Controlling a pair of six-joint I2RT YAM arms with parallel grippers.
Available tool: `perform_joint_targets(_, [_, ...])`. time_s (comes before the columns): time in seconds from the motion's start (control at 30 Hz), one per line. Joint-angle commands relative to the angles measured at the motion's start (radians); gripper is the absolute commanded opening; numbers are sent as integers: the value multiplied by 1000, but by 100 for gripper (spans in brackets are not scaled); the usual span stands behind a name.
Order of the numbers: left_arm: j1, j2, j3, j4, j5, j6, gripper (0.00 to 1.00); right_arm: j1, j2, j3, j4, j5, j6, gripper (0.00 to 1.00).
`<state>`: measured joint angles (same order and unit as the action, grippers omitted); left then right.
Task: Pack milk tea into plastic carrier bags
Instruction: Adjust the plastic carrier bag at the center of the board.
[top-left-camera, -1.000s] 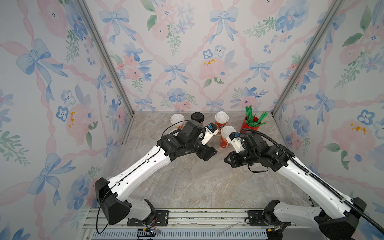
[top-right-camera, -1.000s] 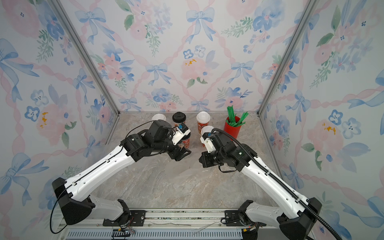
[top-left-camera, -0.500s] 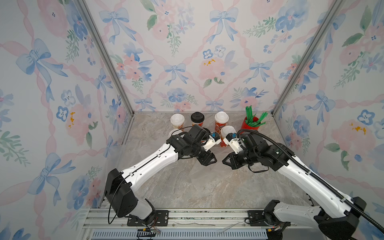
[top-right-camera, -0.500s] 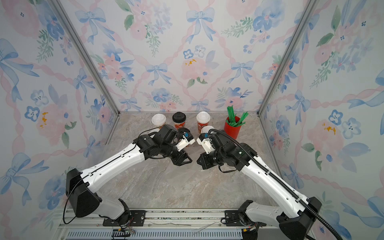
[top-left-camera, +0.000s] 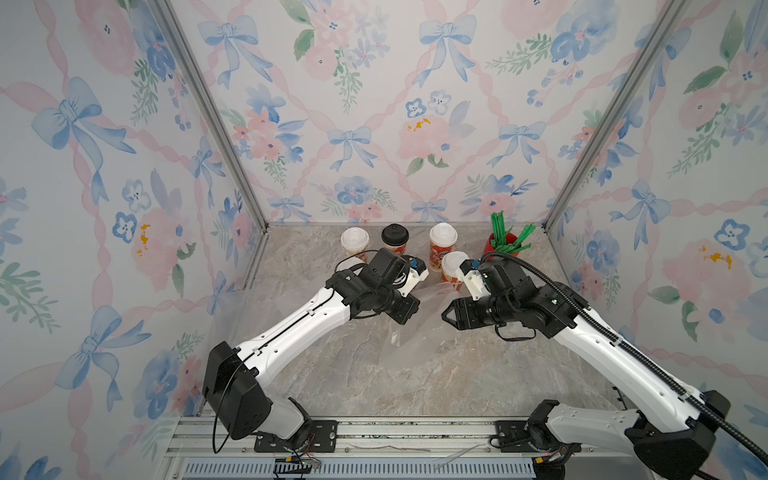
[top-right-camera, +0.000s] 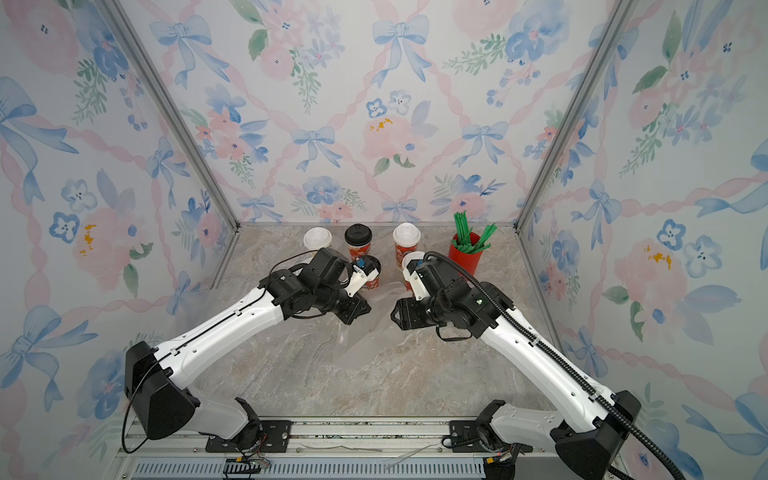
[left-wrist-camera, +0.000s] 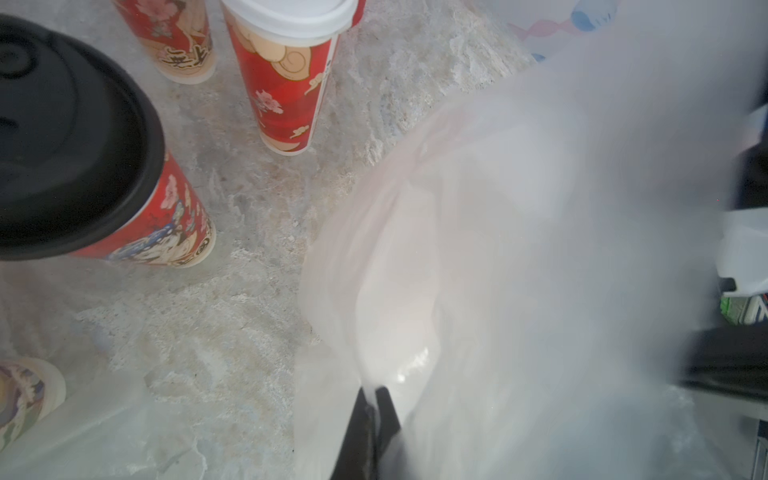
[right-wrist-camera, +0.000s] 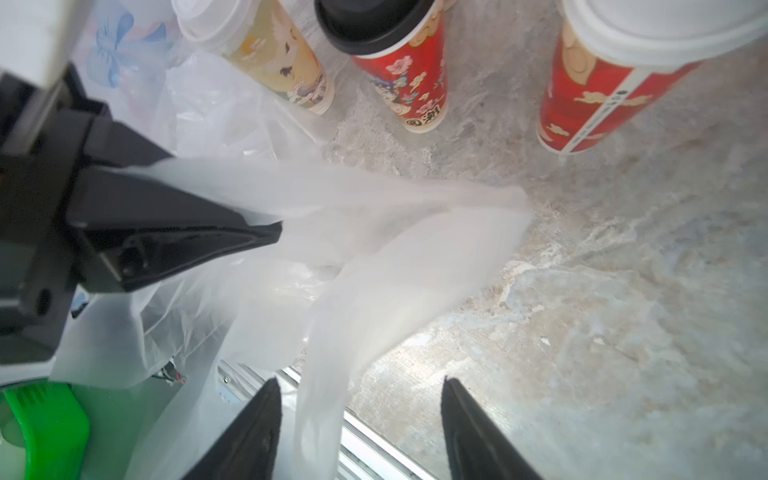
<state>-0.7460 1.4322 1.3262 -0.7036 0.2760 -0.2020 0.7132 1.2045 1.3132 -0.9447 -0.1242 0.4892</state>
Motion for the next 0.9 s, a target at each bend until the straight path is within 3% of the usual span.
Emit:
perform_joint_targets(0.0, [-12, -57, -20, 25, -110, -155, 0, 50, 3, 67, -67, 147, 129, 75])
perform_joint_targets(0.13, [-51, -80, -23, 26, -242, -265, 0, 162, -1, 88, -41, 238, 227, 84])
perform_joint_targets(0.23, [-67, -95, -37, 47, -276, -323, 0, 221, 2, 50, 32, 267, 304, 89])
perform_joint_targets(0.5, [-95, -116, -87, 99, -312, -389, 0, 214, 42, -85, 226, 223, 373, 84])
perform_joint_targets(0.6, [-98, -131, -114, 112, -323, -416, 0, 177, 63, -123, 286, 152, 379, 77])
perform_joint_targets(0.7, [-98, -153, -140, 128, -339, -445, 0, 154, 91, -121, 283, 112, 367, 61])
perform_joint_targets(0.87, [-99, -192, -199, 129, -396, -479, 0, 144, 93, -100, 184, 152, 318, 31])
